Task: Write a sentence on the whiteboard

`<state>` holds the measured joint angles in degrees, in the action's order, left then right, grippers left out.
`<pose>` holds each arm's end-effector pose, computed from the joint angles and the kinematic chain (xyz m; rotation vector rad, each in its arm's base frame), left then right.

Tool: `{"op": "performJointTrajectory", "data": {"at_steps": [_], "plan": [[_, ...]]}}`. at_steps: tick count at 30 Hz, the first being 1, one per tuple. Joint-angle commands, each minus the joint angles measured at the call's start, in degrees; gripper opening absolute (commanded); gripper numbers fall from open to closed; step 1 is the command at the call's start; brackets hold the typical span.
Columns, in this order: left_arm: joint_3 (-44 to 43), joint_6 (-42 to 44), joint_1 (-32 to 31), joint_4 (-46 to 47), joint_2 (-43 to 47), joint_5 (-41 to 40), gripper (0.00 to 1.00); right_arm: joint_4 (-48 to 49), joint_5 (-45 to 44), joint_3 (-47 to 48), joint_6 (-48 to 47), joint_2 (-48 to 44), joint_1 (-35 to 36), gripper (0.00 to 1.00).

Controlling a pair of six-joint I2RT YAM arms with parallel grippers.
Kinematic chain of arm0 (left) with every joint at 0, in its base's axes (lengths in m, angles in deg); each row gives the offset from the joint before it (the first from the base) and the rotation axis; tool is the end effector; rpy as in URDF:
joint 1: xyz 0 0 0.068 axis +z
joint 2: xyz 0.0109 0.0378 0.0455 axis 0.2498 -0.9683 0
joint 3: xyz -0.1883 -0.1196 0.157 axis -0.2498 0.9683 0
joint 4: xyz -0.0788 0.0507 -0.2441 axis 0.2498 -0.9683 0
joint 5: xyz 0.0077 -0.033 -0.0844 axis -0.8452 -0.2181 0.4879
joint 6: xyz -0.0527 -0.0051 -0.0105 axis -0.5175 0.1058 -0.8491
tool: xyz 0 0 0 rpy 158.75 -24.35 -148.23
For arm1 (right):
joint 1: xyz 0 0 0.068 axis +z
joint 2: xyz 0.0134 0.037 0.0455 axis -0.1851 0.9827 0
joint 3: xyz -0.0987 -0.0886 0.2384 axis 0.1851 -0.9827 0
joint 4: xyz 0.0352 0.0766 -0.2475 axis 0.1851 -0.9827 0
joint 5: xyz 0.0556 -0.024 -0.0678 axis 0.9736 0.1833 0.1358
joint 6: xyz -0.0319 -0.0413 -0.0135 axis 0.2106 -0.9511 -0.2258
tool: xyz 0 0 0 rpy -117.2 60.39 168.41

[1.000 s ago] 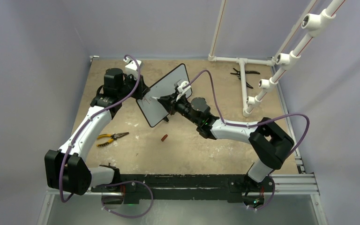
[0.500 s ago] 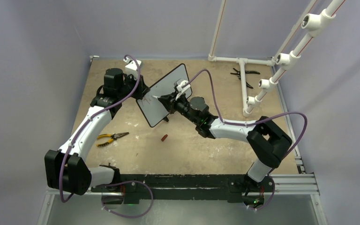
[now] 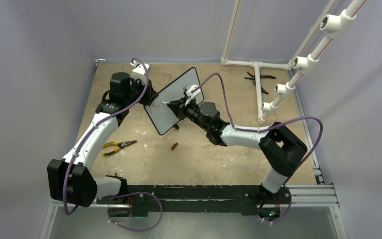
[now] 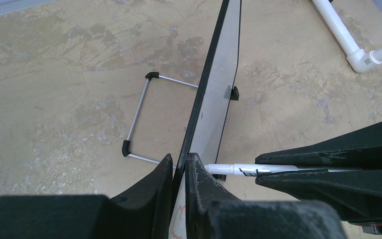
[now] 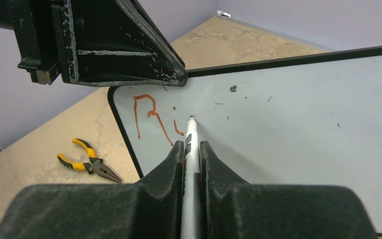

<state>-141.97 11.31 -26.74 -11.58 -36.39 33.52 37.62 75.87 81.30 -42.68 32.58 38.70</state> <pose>0.2825 -0.0740 0.3242 0.3559 1.9920 -0.5429 0.2482 0.2882 0.2568 -0.4798 1.4835 0.8504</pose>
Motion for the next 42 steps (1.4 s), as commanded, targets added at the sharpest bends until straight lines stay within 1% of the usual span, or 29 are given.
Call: {"op": "performJointTrajectory", "data": {"at_steps": [1,20,42], "plan": [[0.7,0.1,0.4,1.1,0.4,-0.5,0.0,2.1,-0.3,1.9,-1.0,0.3,-0.2,0.0],[0.7,0.0,0.4,1.1,0.4,-0.6,0.0,0.5,2.2,0.1,-1.5,-0.4,0.1,0.0],[0.7,0.0,0.4,1.2,0.5,-0.6,0.0,-0.4,1.8,-0.7,-1.8,-0.9,0.4,0.0]]}}
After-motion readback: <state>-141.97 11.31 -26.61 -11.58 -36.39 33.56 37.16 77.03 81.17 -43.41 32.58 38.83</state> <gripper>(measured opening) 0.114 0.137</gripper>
